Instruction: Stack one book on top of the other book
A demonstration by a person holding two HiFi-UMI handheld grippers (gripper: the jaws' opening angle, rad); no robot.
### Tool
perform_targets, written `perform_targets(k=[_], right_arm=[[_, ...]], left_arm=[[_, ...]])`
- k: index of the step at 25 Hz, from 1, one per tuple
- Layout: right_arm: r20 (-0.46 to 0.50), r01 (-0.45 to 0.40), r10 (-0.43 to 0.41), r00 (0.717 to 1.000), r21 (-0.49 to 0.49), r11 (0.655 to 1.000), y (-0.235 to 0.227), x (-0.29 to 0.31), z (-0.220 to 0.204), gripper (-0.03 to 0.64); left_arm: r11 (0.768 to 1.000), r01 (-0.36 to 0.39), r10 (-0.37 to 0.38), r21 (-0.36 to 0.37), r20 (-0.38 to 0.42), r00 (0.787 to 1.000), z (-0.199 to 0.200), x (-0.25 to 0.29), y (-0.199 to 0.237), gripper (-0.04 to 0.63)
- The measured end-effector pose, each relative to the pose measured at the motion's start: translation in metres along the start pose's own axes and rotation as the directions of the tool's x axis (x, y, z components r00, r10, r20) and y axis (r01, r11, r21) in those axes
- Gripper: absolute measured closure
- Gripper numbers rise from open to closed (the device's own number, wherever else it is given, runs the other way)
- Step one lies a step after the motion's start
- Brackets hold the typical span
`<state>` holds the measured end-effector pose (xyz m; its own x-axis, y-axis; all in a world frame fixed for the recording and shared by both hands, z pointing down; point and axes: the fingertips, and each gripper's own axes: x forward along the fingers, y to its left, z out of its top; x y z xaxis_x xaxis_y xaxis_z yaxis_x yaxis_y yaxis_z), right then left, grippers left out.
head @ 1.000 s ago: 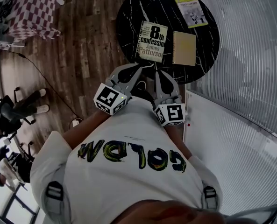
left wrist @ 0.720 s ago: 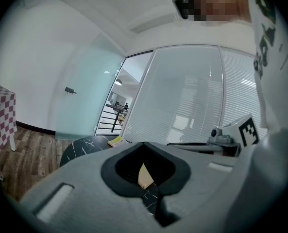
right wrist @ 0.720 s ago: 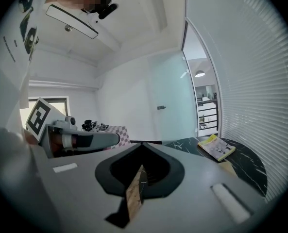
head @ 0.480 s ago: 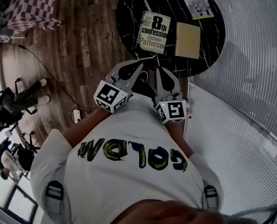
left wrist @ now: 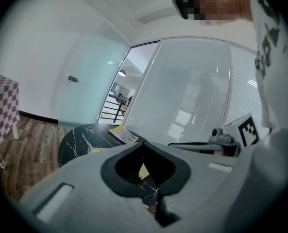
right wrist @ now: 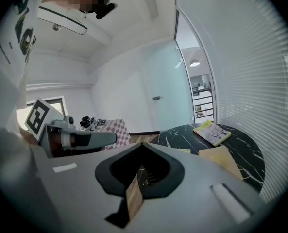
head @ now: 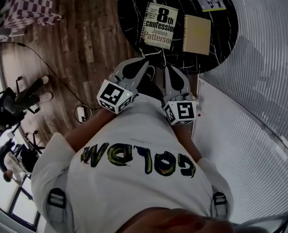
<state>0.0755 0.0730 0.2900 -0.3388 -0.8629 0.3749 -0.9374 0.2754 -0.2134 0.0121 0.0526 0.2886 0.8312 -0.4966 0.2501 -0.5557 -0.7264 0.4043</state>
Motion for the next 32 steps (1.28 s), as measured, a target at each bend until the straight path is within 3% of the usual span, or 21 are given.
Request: perform_targets(k=[11, 19, 21, 32], right_arm=[[-0.044, 0.025, -0.025, 0.999, -0.003, 1.0, -0.033, 0.036, -0.004, 0.615], [-0.068, 0.05, -0.049, 0.997, 0.013, 0.999, -0.068, 0.059, -0.027, 0.612], [-0.086, 0.05, -0.048, 0.995, 0.023, 0.998, -0.072, 0.063, -0.036, 0.579], [-0.145, 0.071, -0.064, 0.987, 0.044, 0.997, -0.107, 0.097, -0.08, 0.548]], left_arm=[[1.0, -0.028, 0.029, 0.006, -0.019, 0.999, 0.0, 0.028, 0.036, 0.594], [0.999, -0.041, 0.042, 0.015, -0.065, 0.997, -0.027, 0.055, 0.062, 0.592], [0.999, -0.046, 0.046, 0.011, -0.079, 0.996, -0.035, 0.059, 0.069, 0.592], [0.998, -0.064, 0.062, -0.004, -0.151, 0.987, -0.083, 0.088, 0.101, 0.573]])
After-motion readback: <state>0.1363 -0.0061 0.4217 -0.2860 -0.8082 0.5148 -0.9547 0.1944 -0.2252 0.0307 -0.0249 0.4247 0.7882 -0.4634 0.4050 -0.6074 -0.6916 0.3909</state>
